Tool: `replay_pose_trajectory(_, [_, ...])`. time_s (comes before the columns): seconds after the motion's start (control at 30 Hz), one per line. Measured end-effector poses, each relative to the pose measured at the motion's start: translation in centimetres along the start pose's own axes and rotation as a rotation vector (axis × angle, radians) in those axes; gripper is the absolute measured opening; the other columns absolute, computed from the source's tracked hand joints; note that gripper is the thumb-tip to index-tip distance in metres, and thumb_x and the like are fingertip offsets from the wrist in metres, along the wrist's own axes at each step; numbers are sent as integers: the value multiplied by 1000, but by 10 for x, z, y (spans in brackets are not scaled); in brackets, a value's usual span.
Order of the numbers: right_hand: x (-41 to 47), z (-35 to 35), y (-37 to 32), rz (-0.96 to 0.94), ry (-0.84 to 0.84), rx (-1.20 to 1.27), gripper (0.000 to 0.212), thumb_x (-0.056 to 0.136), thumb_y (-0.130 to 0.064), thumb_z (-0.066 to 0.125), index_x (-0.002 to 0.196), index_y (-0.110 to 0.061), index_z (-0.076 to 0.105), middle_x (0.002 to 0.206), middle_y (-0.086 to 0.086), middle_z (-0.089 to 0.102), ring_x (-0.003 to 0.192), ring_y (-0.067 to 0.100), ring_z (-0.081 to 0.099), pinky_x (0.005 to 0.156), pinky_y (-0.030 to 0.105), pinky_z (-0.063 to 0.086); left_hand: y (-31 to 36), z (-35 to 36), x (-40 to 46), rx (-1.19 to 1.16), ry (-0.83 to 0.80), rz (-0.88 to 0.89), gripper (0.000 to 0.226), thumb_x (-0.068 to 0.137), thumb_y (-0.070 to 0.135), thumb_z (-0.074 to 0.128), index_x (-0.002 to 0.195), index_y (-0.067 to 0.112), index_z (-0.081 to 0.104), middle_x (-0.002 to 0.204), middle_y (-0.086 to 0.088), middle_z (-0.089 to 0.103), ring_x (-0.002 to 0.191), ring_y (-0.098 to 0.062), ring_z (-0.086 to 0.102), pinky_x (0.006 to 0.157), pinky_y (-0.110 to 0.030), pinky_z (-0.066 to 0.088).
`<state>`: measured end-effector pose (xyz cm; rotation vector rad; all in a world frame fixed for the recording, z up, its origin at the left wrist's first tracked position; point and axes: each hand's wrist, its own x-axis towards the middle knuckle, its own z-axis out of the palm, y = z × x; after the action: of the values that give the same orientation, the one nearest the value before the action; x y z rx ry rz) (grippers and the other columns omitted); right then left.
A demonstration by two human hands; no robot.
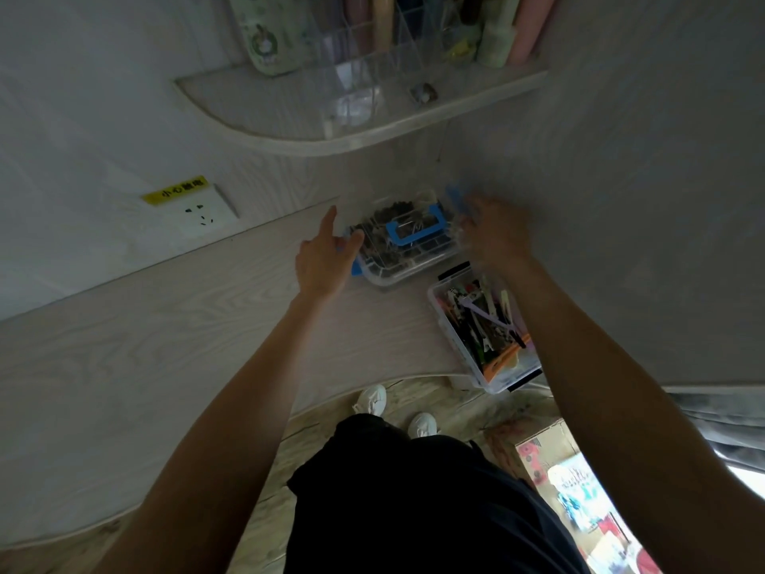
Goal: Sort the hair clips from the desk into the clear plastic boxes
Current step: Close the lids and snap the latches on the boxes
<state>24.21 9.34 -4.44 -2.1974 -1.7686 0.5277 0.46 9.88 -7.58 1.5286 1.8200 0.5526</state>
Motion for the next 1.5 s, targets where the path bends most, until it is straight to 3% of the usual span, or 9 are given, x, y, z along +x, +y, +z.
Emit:
replay_pose_trajectory(0.23, [9,-10,0,15,-65,11,31,90,-24,57,115,-6,61,113,17,65,99,30,60,71,25,36,1,-1,-4,144,99,25,62,86,46,58,139,21,40,134,-7,50,125,-28,42,101,-41,39])
replay_pose_trajectory(0.4, [30,-16,-3,96,-129,67,22,86,-22,60,98,-3,61,94,14,62,95,32,60,70,31,41,-1,-1,-5,-240,-34,-207,79,82,45,65,144,14,26,140,-15,45,127,-27,47,105,-41,40])
replay_pose_trajectory(0.5, [33,-7,1,166,-123,250,32,86,-16,62,111,1,52,112,23,58,96,29,56,78,38,45,4,-1,-6,-258,-59,-291,78,84,45,62,143,8,27,132,-14,55,122,-26,52,100,-35,41])
replay_pose_trajectory(0.63, [38,3,1,168,-85,274,57,83,-10,65,133,0,39,131,21,50,116,33,52,97,40,45,11,3,-11,-52,84,-202,51,85,44,58,121,8,56,113,-10,66,105,-25,62,78,-29,44])
replay_pose_trajectory(0.87, [29,25,-3,101,87,128,38,90,-12,54,126,-4,53,123,21,56,109,33,56,94,39,47,23,12,-35,11,162,-32,46,85,34,61,124,14,49,106,-7,67,92,-24,65,68,-28,48])
replay_pose_trajectory(1.13, [25,33,-3,38,172,-15,32,94,-13,45,124,-3,52,119,21,54,104,33,54,89,35,43,13,5,-25,18,130,-12,64,86,33,62,142,13,36,141,-11,46,131,-25,40,104,-26,34])
replay_pose_trajectory(1.3, [23,24,-6,59,117,64,35,94,-15,47,127,-3,49,124,21,55,108,32,54,87,29,44,10,10,-17,48,149,-46,64,86,38,61,142,20,36,124,-10,51,108,-23,55,87,-33,46])
replay_pose_trajectory(1.4, [8,6,-2,-22,54,36,50,94,-28,50,139,-12,37,136,16,50,120,32,50,98,37,41,15,12,-10,-5,147,-27,62,86,32,61,141,18,36,125,-12,50,107,-25,57,92,-34,45])
replay_pose_trajectory(1.5, [-37,-13,11,-105,164,22,46,90,-23,55,132,-8,45,130,19,53,113,36,52,90,39,44,21,14,-4,-29,153,-25,60,85,27,62,139,16,39,127,-14,49,110,-27,55,94,-34,43])
